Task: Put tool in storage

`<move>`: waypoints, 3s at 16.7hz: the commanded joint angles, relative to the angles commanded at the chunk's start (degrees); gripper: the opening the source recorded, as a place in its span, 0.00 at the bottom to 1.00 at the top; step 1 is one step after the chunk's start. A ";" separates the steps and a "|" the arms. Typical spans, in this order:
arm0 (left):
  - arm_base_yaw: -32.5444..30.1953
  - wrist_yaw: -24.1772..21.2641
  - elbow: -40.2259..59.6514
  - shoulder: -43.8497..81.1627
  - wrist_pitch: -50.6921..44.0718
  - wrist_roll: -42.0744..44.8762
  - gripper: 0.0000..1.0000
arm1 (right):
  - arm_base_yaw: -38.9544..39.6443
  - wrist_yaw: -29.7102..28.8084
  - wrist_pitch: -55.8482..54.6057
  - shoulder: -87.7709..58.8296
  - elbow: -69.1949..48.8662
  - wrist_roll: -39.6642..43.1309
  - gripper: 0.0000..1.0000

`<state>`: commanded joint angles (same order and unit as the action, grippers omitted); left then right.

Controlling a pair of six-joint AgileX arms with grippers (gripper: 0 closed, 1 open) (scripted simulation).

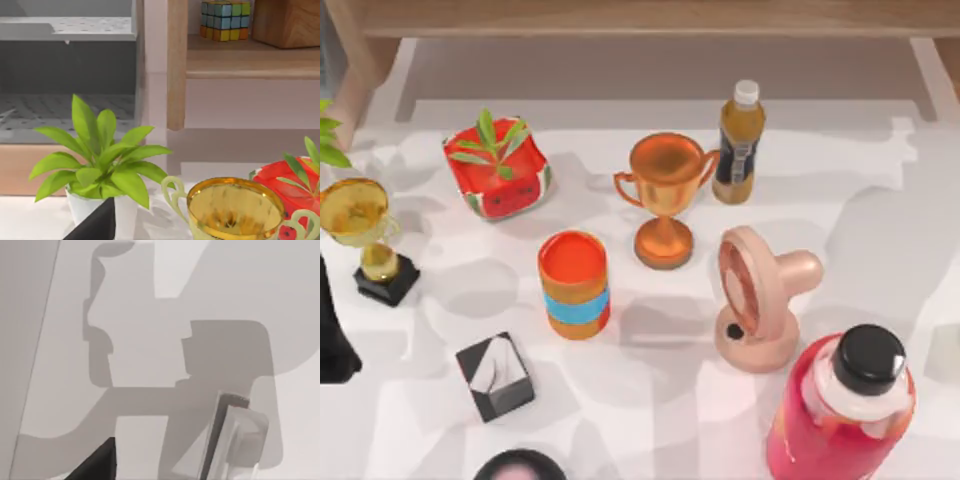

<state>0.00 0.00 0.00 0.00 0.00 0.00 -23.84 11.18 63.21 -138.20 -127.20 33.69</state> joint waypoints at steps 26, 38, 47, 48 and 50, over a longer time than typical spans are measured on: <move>0.00 0.00 0.00 0.00 0.00 0.00 1.00 | -22.92 29.07 -143.81 31.43 94.46 53.87 1.00; 0.00 0.00 0.00 0.00 0.00 0.00 1.00 | -19.21 29.72 -155.56 21.69 102.16 55.18 1.00; 0.00 0.00 0.00 0.00 0.00 0.00 1.00 | -15.62 26.37 -152.53 20.13 97.81 55.28 1.00; 0.00 0.00 0.00 0.00 0.00 0.00 1.00 | -15.62 26.37 -152.53 20.13 97.81 55.28 1.00; 0.00 0.00 0.00 0.00 0.00 0.00 1.00 | -15.62 26.37 -152.53 20.13 97.81 55.28 0.85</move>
<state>0.00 0.00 0.00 0.00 0.00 0.00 -39.47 37.55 -89.32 -118.07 -29.40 88.97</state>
